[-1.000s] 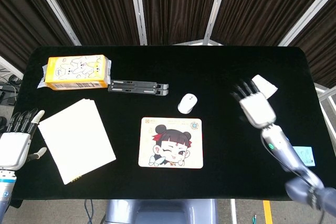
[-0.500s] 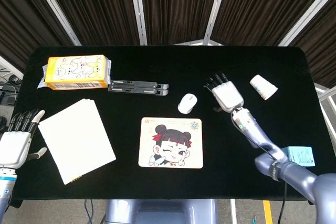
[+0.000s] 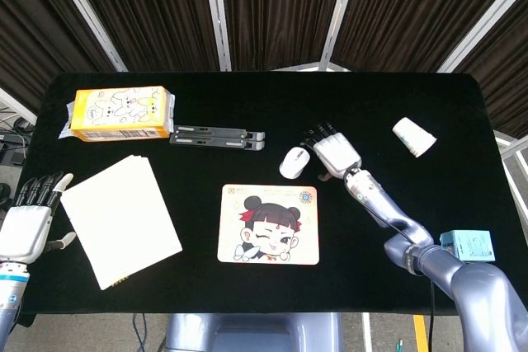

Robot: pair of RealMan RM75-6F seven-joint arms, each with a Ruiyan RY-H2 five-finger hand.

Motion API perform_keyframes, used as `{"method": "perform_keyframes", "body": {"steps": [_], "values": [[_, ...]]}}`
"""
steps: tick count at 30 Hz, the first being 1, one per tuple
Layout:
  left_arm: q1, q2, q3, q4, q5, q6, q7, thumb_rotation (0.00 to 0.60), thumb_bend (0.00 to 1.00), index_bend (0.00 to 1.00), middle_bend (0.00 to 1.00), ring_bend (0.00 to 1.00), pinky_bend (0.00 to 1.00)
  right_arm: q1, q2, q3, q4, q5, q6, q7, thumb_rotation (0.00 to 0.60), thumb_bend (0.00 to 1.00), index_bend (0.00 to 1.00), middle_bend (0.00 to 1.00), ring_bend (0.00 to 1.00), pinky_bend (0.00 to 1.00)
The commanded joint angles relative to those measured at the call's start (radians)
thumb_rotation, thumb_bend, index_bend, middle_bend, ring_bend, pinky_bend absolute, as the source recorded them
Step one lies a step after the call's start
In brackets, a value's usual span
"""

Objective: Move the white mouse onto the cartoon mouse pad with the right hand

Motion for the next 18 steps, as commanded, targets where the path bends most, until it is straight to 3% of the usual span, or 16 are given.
{"method": "perform_keyframes", "body": {"steps": [1, 18], "values": [[-0.002, 0.000, -0.001, -0.002, -0.005, -0.004, 0.001, 0.600, 0.17, 0.00, 0.00, 0.00, 0.00, 0.018, -0.025, -0.016, 0.038, -0.009, -0.009, 0.037, 0.600, 0.03, 0.24, 0.12, 0.00, 0.00], [-0.005, -0.001, -0.002, -0.008, -0.020, -0.008, 0.013, 0.600, 0.17, 0.00, 0.00, 0.00, 0.00, 0.060, -0.108, -0.087, 0.190, -0.033, -0.047, 0.140, 0.600, 0.04, 0.22, 0.10, 0.00, 0.00]]}}
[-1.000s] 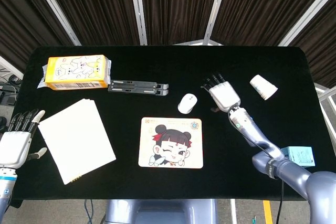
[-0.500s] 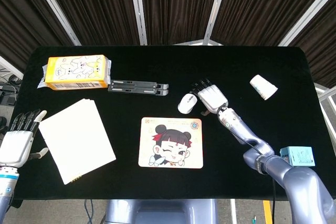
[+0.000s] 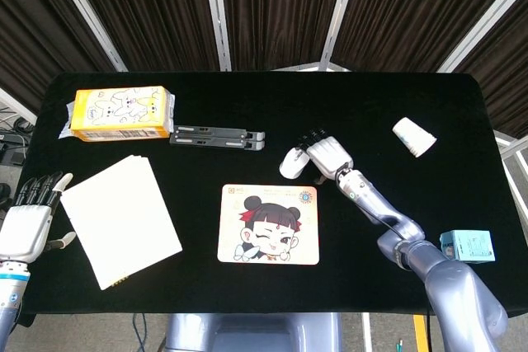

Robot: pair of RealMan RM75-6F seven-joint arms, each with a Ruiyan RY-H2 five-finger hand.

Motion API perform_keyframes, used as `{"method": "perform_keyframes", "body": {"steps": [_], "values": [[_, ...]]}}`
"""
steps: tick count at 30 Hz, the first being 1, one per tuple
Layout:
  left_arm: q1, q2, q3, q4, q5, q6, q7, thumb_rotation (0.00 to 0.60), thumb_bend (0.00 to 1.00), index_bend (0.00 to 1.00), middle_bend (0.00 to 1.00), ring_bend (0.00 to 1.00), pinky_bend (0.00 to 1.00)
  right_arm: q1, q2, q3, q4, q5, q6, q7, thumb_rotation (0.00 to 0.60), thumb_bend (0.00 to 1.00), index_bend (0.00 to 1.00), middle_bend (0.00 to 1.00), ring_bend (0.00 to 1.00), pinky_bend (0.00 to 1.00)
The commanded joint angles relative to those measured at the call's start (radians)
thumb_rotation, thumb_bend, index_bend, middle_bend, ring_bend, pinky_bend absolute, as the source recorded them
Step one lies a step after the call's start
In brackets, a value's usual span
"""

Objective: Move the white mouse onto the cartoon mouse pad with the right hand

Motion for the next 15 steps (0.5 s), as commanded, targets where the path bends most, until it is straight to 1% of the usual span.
{"method": "perform_keyframes", "body": {"steps": [1, 11, 15], "values": [[0.000, 0.000, 0.000, -0.001, -0.001, 0.000, 0.001, 0.600, 0.17, 0.00, 0.00, 0.00, 0.00, 0.004, -0.017, -0.009, 0.020, -0.005, 0.005, 0.014, 0.600, 0.04, 0.21, 0.10, 0.00, 0.00], [-0.003, -0.004, 0.001, -0.006, -0.009, -0.005, 0.013, 0.600, 0.17, 0.00, 0.00, 0.00, 0.00, 0.016, -0.058, -0.029, 0.085, -0.017, 0.038, 0.059, 0.600, 0.04, 0.17, 0.10, 0.00, 0.00], [-0.004, -0.003, 0.002, -0.009, -0.012, -0.007, 0.015, 0.600, 0.17, 0.00, 0.00, 0.00, 0.00, 0.025, -0.068, -0.035, 0.108, -0.020, 0.037, 0.067, 0.600, 0.04, 0.17, 0.10, 0.00, 0.00]]}}
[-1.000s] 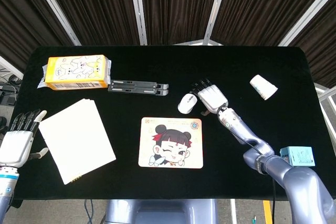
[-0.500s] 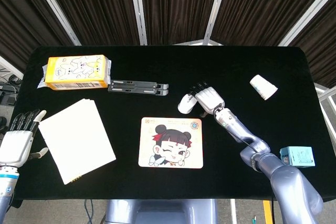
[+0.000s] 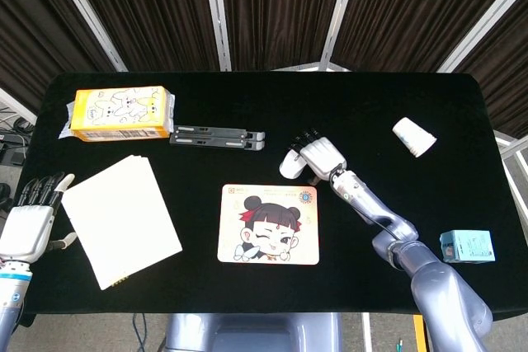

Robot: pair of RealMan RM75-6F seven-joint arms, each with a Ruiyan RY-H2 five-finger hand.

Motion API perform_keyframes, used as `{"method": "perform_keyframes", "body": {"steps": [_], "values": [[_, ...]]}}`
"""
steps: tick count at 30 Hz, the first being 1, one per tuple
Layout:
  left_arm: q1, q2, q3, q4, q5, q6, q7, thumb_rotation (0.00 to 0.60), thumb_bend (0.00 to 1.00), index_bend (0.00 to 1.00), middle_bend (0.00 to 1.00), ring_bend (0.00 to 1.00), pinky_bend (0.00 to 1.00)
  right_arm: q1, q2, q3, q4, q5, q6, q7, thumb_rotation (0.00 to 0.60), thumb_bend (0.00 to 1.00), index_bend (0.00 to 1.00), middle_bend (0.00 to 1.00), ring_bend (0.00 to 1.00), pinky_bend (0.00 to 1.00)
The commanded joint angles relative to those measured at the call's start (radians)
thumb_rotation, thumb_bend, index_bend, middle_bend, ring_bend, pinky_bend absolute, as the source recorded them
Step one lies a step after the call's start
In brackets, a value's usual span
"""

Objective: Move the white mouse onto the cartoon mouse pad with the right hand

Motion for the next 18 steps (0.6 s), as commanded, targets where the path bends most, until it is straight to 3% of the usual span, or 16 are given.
{"method": "perform_keyframes", "body": {"steps": [1, 18], "values": [[-0.001, 0.000, 0.000, -0.002, -0.002, -0.001, 0.001, 0.600, 0.17, 0.00, 0.00, 0.00, 0.00, 0.009, -0.010, -0.004, 0.019, 0.000, -0.010, 0.010, 0.600, 0.04, 0.17, 0.10, 0.00, 0.00], [-0.007, 0.002, -0.004, -0.013, -0.022, -0.016, 0.001, 0.600, 0.17, 0.00, 0.00, 0.00, 0.00, 0.035, -0.064, -0.031, 0.108, -0.007, -0.049, 0.034, 0.600, 0.04, 0.17, 0.10, 0.00, 0.00]]}}
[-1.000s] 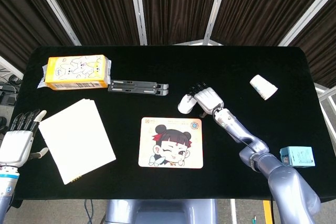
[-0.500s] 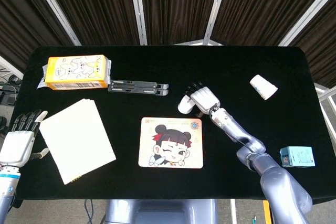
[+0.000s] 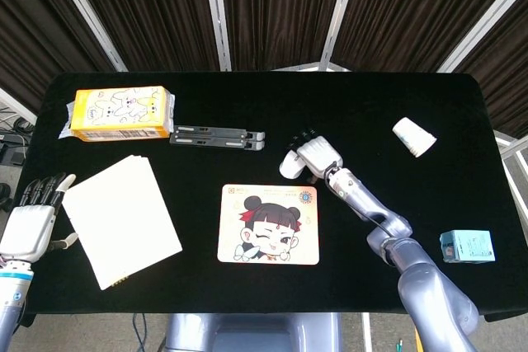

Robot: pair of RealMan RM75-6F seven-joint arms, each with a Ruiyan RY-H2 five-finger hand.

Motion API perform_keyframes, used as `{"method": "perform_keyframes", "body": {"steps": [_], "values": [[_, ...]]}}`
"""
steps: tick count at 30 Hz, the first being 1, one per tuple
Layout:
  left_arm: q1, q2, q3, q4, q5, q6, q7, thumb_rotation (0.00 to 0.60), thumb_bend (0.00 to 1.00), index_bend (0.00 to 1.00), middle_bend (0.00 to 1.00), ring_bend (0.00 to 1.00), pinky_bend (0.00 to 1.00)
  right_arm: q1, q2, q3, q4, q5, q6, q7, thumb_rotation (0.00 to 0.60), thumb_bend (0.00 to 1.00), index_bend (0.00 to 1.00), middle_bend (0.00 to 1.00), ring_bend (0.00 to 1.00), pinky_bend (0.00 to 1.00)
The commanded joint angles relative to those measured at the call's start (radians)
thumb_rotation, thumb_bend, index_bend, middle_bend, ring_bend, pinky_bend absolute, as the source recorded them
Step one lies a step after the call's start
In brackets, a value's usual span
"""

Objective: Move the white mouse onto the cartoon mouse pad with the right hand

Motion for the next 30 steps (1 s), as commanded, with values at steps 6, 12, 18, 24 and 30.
{"method": "perform_keyframes", "body": {"steps": [6, 12, 18, 24, 30], "values": [[-0.003, 0.001, -0.002, -0.005, -0.008, -0.006, 0.000, 0.600, 0.17, 0.00, 0.00, 0.00, 0.00, 0.007, -0.022, -0.012, 0.014, -0.009, 0.019, 0.016, 0.600, 0.05, 0.19, 0.10, 0.00, 0.00], [-0.005, 0.003, -0.003, -0.009, -0.015, -0.011, -0.004, 0.600, 0.17, 0.00, 0.00, 0.00, 0.00, 0.005, -0.041, -0.022, 0.024, -0.013, 0.024, 0.020, 0.600, 0.07, 0.33, 0.11, 0.00, 0.00], [-0.005, 0.007, -0.002, -0.014, -0.018, -0.015, -0.009, 0.600, 0.17, 0.00, 0.00, 0.00, 0.00, -0.001, -0.051, -0.030, 0.033, -0.017, 0.032, 0.018, 0.600, 0.10, 0.47, 0.13, 0.00, 0.00], [-0.007, 0.010, 0.000, -0.020, -0.020, -0.021, -0.013, 0.600, 0.17, 0.00, 0.00, 0.00, 0.00, -0.001, -0.050, -0.041, 0.028, -0.027, 0.052, 0.014, 0.600, 0.11, 0.49, 0.14, 0.00, 0.00], [-0.008, 0.012, 0.001, -0.023, -0.021, -0.023, -0.015, 0.600, 0.17, 0.00, 0.00, 0.00, 0.00, -0.004, -0.044, -0.044, 0.020, -0.030, 0.077, 0.000, 0.600, 0.12, 0.51, 0.15, 0.00, 0.00]]}}
